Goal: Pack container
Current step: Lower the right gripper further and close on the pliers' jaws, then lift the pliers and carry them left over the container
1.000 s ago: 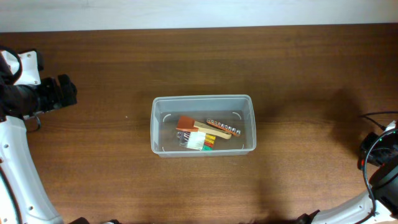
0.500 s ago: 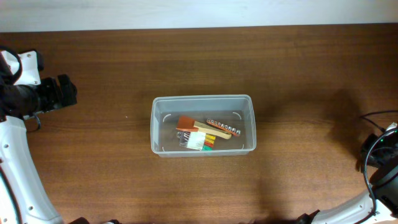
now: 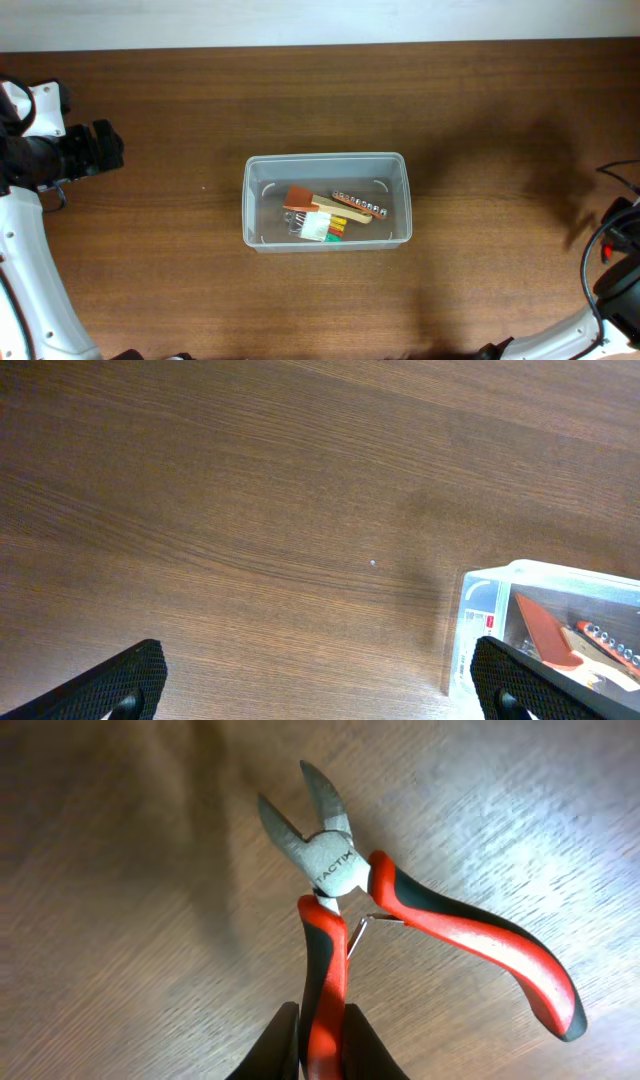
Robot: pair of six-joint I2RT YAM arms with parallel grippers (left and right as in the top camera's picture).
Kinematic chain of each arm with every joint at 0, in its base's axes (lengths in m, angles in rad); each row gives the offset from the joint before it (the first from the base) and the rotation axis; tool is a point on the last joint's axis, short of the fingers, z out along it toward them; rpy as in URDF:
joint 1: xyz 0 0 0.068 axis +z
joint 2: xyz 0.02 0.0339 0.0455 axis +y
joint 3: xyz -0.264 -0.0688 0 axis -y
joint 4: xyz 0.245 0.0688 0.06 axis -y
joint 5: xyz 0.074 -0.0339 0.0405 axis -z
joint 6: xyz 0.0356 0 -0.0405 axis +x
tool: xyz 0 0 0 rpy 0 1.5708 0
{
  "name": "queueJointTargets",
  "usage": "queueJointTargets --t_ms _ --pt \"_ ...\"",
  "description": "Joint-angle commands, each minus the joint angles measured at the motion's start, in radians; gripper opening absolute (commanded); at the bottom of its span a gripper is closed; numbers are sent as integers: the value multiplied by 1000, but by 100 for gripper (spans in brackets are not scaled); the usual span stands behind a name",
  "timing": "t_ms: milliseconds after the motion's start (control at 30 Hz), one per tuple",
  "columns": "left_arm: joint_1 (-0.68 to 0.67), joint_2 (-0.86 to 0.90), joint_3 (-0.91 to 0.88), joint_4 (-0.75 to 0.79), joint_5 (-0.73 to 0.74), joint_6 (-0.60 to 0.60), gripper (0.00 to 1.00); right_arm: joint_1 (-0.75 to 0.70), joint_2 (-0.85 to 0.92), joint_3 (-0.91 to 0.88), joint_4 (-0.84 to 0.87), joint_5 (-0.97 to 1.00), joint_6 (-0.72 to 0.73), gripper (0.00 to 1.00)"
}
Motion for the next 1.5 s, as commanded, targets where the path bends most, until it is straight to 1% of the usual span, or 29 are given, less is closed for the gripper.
queueJointTargets --t_ms 0,267,733,767,900,1100,1267,1467 --pt "3 2 20 2 11 -9 99 80 5 66 -22 8 -34 13" --pt "3 2 20 2 11 -9 99 325 5 184 -87 9 -140 13" --pt "3 2 20 1 11 -9 99 774 5 434 -242 8 -191 13" --pt "3 2 20 2 11 -9 99 835 5 451 -269 8 -191 13" --pt "3 2 20 1 11 -9 99 954 5 455 -309 9 -232 13" --pt "3 2 20 1 11 -9 99 1125 5 455 -325 9 -238 14" --pt "3 2 20 1 11 -9 99 1239 5 455 -336 8 -254 13" --pt "3 2 20 2 10 -9 99 1336 5 455 -324 -13 -254 13"
